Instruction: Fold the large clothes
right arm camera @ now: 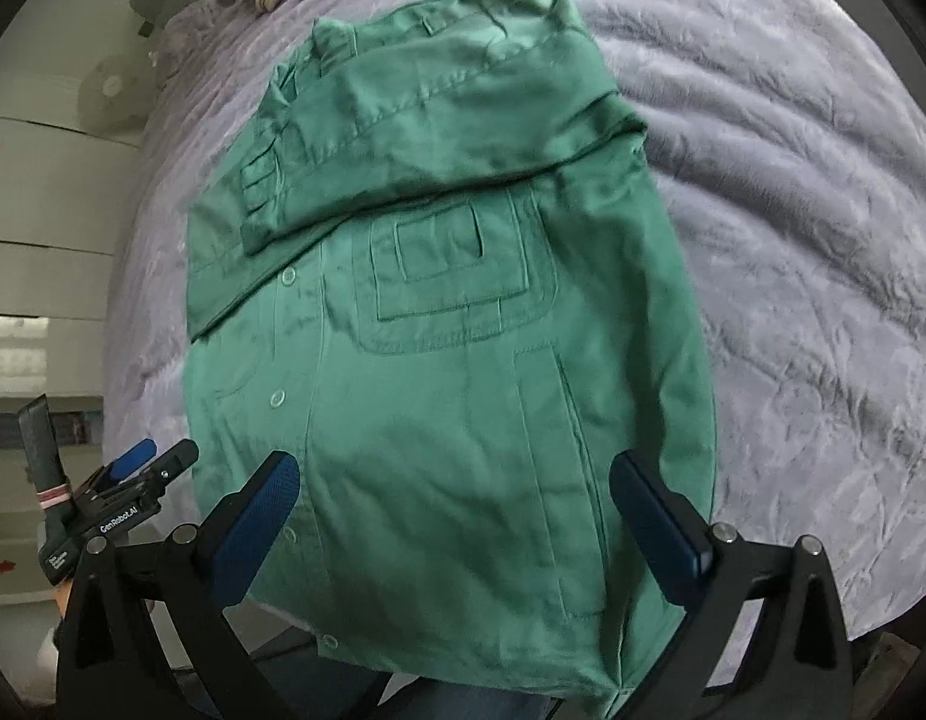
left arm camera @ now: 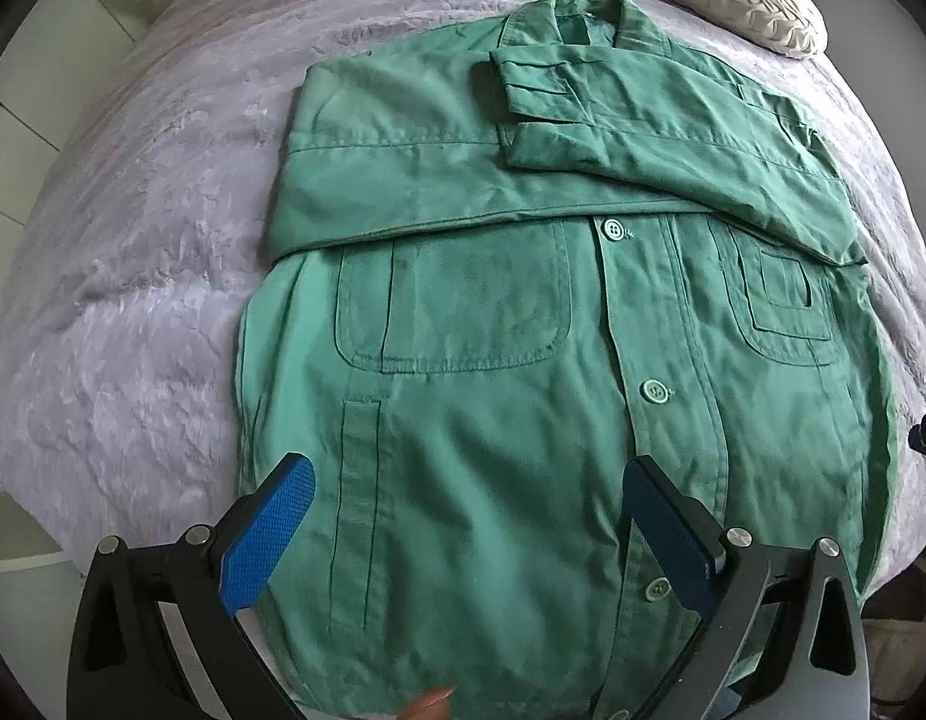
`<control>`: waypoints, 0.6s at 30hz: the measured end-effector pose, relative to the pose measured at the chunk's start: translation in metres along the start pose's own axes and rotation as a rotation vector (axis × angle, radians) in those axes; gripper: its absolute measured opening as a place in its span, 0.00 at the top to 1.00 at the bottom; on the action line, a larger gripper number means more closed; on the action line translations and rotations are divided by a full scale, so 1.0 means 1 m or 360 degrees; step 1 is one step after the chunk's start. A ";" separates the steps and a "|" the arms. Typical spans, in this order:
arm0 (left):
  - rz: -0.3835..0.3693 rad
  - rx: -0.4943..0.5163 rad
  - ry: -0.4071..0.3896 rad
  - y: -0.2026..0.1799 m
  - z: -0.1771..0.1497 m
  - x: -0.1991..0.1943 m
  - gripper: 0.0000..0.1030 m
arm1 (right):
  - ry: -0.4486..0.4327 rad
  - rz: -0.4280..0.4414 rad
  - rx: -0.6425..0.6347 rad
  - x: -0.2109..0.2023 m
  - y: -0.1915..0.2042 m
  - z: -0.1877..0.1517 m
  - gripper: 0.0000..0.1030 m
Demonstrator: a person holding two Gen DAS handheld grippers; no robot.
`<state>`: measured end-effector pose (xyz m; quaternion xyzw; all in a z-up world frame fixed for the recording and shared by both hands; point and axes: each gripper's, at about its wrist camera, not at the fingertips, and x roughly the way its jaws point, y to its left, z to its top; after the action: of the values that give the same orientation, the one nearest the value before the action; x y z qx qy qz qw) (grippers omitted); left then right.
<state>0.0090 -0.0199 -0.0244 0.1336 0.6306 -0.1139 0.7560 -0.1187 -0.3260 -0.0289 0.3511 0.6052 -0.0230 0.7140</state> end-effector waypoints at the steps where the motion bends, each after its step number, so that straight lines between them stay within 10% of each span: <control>1: 0.0004 -0.0015 0.0008 0.001 -0.002 0.000 0.00 | 0.0007 0.0002 0.0003 0.001 -0.001 0.000 0.00; 18: 0.0030 -0.0103 0.0007 0.021 -0.023 -0.008 0.00 | 0.0070 0.0019 0.0094 0.009 -0.005 0.000 0.00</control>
<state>-0.0061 0.0076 -0.0192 0.1153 0.6344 -0.0861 0.7595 -0.1188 -0.3258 -0.0392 0.3760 0.6177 -0.0289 0.6901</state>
